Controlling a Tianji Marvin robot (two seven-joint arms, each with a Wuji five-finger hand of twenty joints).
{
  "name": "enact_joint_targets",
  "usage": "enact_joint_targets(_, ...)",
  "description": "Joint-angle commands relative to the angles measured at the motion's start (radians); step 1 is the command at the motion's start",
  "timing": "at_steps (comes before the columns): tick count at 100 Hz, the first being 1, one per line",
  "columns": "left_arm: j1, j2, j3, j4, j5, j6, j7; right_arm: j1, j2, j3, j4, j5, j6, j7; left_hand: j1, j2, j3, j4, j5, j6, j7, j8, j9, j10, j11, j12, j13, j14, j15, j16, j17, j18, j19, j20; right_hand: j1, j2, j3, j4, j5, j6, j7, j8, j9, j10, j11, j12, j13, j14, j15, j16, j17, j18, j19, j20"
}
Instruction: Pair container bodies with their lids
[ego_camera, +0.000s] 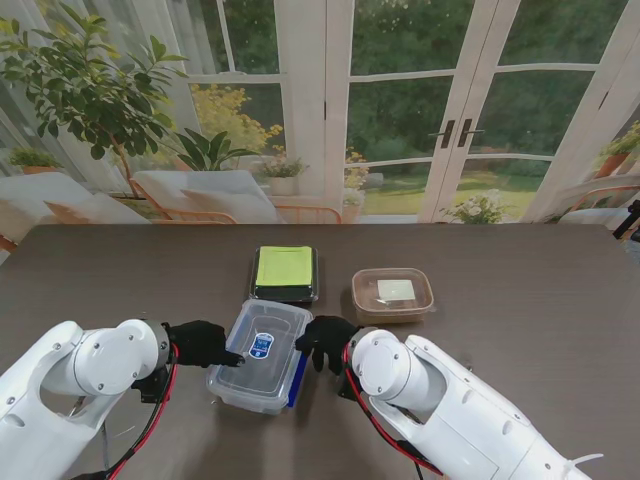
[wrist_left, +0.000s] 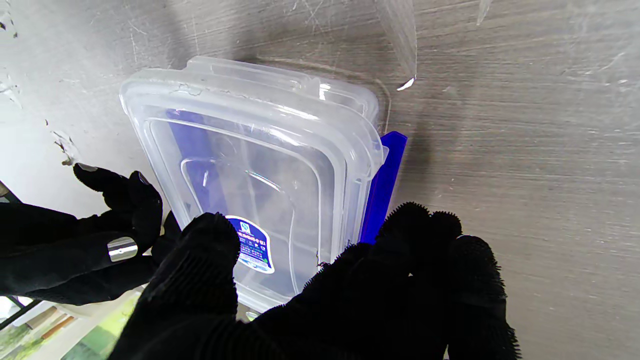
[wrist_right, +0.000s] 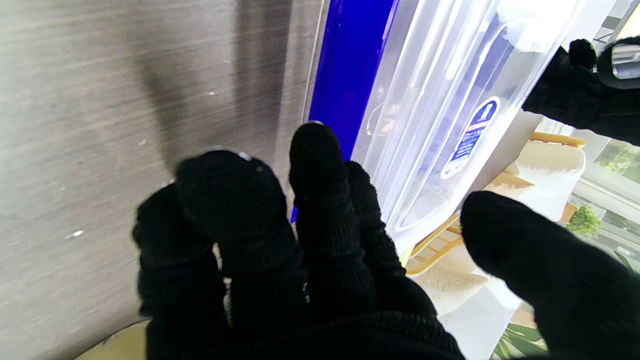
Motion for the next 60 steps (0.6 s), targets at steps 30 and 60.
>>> enact_joint_targets(30, -0.011, -0.028, 0.048, -0.011, -0.064, -0.021, -0.036, 0.017, -0.039, -0.046, 0.034, 0.026, -0.013, 0.007, 0.038, 0.057, -0.04, 0.036, 0.077, -0.281, 0.042, -0.009, 0.002, -0.181, -0.001, 0.011, 0.035, -0.017, 0.016, 0.008, 0.01, -0.139, 0.022, 0.011, -0.018, 0.005, -0.01, -0.02, -0.104, -0.189, -0.219, -0.01, 0.021, -0.003, 0.028, 0.012, 0.017, -0.002, 0.021, 0.013, 0.206, 0.008, 0.036, 0.009)
enact_joint_targets(60, -0.029, -0.026, 0.06, 0.004, -0.09, -0.029, -0.043, 0.026, -0.043, -0.051, 0.05, 0.042, -0.02, 0.009, 0.048, 0.059, -0.051, 0.036, 0.08, -0.28, 0.043, -0.009, 0.008, -0.18, -0.003, 0.01, 0.038, -0.014, 0.014, 0.007, 0.009, -0.136, 0.019, 0.01, -0.018, 0.006, -0.012, -0.02, -0.107, -0.19, -0.223, -0.012, 0.021, -0.002, 0.029, 0.011, 0.017, -0.002, 0.02, 0.013, 0.206, 0.008, 0.036, 0.009)
